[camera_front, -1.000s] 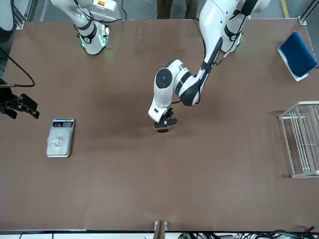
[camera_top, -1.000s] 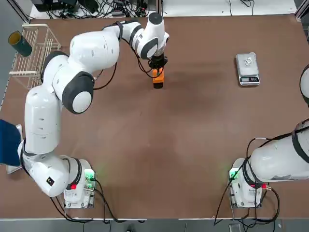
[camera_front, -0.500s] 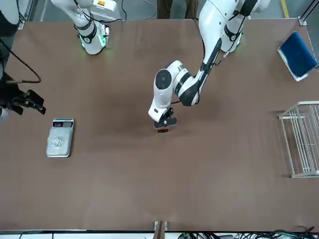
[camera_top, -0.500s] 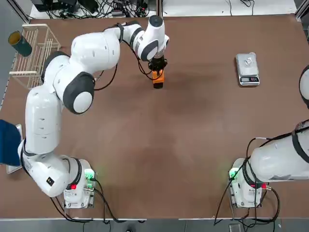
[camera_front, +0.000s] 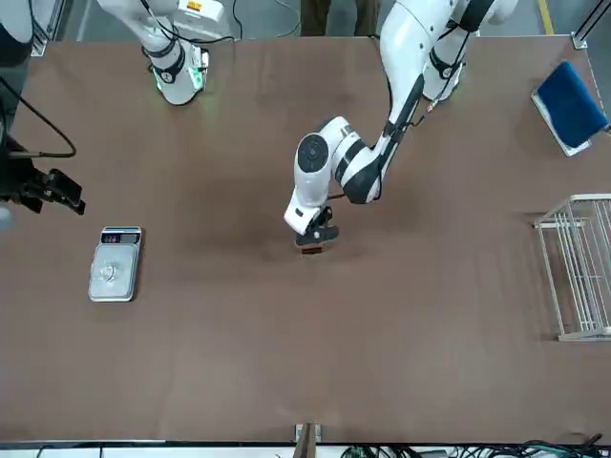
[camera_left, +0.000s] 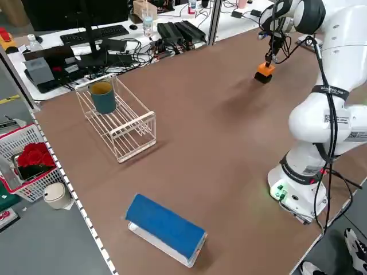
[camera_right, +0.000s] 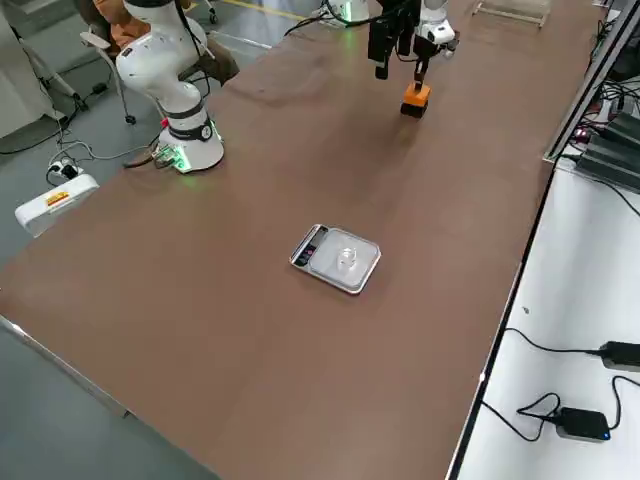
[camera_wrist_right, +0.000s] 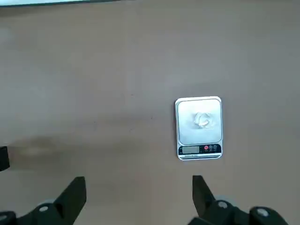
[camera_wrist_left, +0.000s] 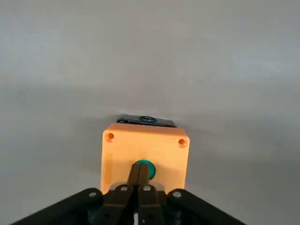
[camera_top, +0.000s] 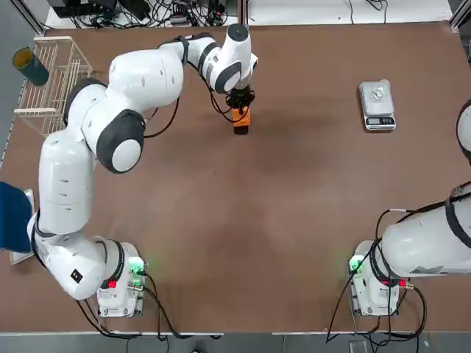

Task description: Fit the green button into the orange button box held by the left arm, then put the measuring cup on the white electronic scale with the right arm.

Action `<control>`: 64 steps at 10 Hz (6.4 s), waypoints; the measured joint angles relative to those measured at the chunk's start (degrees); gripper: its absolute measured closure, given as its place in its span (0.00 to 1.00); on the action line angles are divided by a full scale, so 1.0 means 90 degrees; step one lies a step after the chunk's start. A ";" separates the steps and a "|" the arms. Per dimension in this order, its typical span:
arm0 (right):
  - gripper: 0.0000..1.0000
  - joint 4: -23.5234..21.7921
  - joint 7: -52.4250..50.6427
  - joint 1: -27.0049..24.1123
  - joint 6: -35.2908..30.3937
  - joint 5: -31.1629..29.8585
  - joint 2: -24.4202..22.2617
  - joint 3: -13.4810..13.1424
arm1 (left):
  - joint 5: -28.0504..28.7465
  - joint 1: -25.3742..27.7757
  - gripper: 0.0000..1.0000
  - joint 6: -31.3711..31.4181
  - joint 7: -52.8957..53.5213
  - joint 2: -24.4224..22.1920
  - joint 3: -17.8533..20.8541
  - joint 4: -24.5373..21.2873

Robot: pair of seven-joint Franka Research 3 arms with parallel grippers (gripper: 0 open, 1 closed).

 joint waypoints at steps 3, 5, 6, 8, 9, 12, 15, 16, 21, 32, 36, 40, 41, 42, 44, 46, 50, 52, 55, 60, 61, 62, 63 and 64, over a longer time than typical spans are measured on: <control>0.00 0.0055 0.0027 -0.0010 -0.0073 -0.0019 0.0000 -0.0026 | 0.0000 0.0000 0.99 0.0000 0.0000 0.0011 0.0000 -0.0008; 0.00 0.0061 0.0060 -0.0011 -0.0122 -0.0019 0.0000 -0.0131 | 0.0000 0.0000 0.99 0.0003 0.0000 0.0018 0.0001 -0.0015; 0.00 0.0063 0.0065 -0.0010 -0.0126 -0.0019 0.0000 -0.0149 | 0.0000 0.0000 0.99 0.0012 0.0000 0.0023 0.0001 -0.0016; 0.00 0.0063 0.0117 0.0056 -0.0131 -0.0019 0.0001 -0.0231 | 0.0000 0.0000 0.99 0.0036 0.0000 0.0050 0.0001 -0.0017; 0.00 0.0063 0.0143 0.0096 -0.0131 -0.0019 0.0001 -0.0309 | 0.0000 0.0000 0.99 0.0040 0.0000 0.0050 0.0000 -0.0016; 0.00 0.0063 0.0281 0.0100 -0.0131 -0.0019 0.0002 -0.0380 | 0.0000 0.0000 0.99 0.0041 0.0000 0.0050 0.0001 -0.0016; 0.00 0.0064 0.0430 0.0100 -0.0140 -0.0018 0.0002 -0.0408 | 0.0000 -0.0001 0.99 0.0041 0.0000 0.0055 0.0000 -0.0016; 0.00 0.0067 0.0434 0.0100 -0.0140 -0.0018 0.0002 -0.0442 | 0.0000 -0.0001 0.99 0.0041 0.0000 0.0062 0.0000 -0.0016; 0.00 0.0088 0.0442 0.0142 -0.0175 -0.0015 0.0004 -0.0443 | 0.0002 -0.0005 0.99 0.0054 0.0000 0.0071 0.0001 -0.0015; 0.00 0.0085 0.0450 0.0148 -0.0329 -0.0015 0.0042 -0.0465 | 0.0177 -0.0026 0.99 0.0147 -0.0132 0.0111 0.0000 -0.0003; 0.00 0.0085 0.0451 0.0141 -0.0331 -0.0015 0.0047 -0.0472 | 0.0177 -0.0003 0.99 0.0153 -0.0133 0.0112 0.0012 0.0064; 0.00 0.0085 0.0451 0.0142 -0.0331 -0.0015 0.0048 -0.0471 | 0.0177 0.0011 0.99 0.0152 -0.0133 0.0113 0.0014 0.0074; 0.00 0.0085 0.0451 0.0145 -0.0331 -0.0015 0.0048 -0.0468 | 0.0177 0.0014 0.99 0.0152 -0.0133 0.0113 0.0016 0.0076; 0.00 0.0085 0.0451 0.0146 -0.0331 -0.0015 0.0048 -0.0467 | 0.0177 0.0015 0.99 0.0152 -0.0133 0.0113 0.0018 0.0079; 0.00 0.0085 0.0451 0.0146 -0.0331 -0.0015 0.0048 -0.0467 | 0.0177 0.0015 0.99 0.0152 -0.0140 0.0113 0.0018 0.0080; 0.00 0.0085 0.0451 0.0146 -0.0330 -0.0015 0.0048 -0.0467 | 0.0177 0.0007 0.99 0.0152 -0.0162 0.0113 0.0013 0.0080; 0.00 0.0085 0.0451 0.0145 -0.0331 -0.0015 0.0048 -0.0468 | 0.0177 -0.0006 0.99 0.0150 -0.0187 0.0113 0.0009 0.0081; 0.00 0.0085 0.0451 0.0145 -0.0331 -0.0015 0.0048 -0.0469 | 0.0177 -0.0007 0.99 0.0146 -0.0187 0.0113 0.0009 0.0081; 0.00 0.0085 0.0452 0.0145 -0.0331 -0.0015 0.0048 -0.0468 | 0.0177 -0.0007 0.99 0.0130 -0.0188 0.0113 0.0008 0.0081; 0.00 0.0085 0.0451 0.0145 -0.0331 -0.0015 0.0048 -0.0468 | 0.0177 -0.0004 0.99 0.0130 -0.0192 0.0114 0.0008 0.0096; 0.00 0.0085 0.0451 0.0145 -0.0331 -0.0015 0.0048 -0.0468 | 0.0177 -0.0005 0.99 0.0130 -0.0192 0.0114 0.0008 0.0096; 0.00 0.0085 0.0452 0.0146 -0.0331 -0.0015 0.0048 -0.0467 | 0.0177 -0.0006 0.99 0.0130 -0.0192 0.0114 0.0008 0.0096; 0.00 0.0085 0.0451 0.0147 -0.0331 -0.0015 0.0048 -0.0467 | 0.0177 -0.0006 0.99 0.0130 -0.0192 0.0114 0.0008 0.0096; 0.00 0.0085 0.0452 0.0147 -0.0331 -0.0015 0.0048 -0.0467 | 0.0177 -0.0006 0.99 0.0130 -0.0192 0.0114 0.0008 0.0096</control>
